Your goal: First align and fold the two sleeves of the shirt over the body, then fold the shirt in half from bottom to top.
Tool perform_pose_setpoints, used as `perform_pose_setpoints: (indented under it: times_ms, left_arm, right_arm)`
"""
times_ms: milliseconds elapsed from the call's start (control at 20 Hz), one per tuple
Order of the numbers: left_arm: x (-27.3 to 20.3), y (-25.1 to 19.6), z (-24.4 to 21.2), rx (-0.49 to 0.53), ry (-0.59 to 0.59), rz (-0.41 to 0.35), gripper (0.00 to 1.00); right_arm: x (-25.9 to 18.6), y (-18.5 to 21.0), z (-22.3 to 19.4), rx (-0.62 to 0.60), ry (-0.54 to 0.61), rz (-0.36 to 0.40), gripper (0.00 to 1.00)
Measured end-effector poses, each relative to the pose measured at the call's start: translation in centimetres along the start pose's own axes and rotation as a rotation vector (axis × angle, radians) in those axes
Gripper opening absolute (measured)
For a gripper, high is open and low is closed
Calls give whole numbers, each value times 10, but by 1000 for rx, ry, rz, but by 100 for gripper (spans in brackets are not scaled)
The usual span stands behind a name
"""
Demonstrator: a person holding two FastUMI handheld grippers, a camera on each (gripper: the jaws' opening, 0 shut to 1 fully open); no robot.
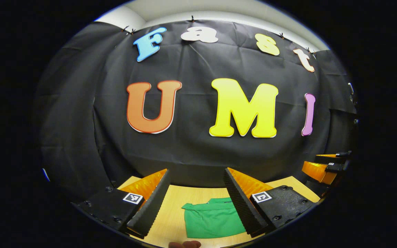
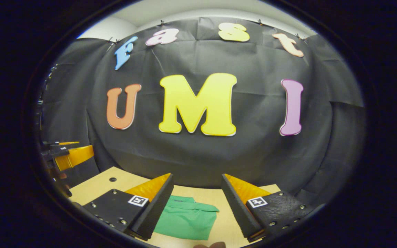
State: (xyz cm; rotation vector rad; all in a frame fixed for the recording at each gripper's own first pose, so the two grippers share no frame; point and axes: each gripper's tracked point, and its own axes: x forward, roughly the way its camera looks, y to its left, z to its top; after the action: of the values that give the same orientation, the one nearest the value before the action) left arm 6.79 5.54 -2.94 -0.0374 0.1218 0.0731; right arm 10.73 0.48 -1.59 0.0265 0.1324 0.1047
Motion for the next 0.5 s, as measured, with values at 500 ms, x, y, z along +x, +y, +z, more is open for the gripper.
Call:
perform_pose_setpoints:
  times_ms: [500]
  left_arm:
    - [-89,-23,29,22,-81,-16,99]
  right_arm:
    - [-101,16,16,15,-68,-36,89]
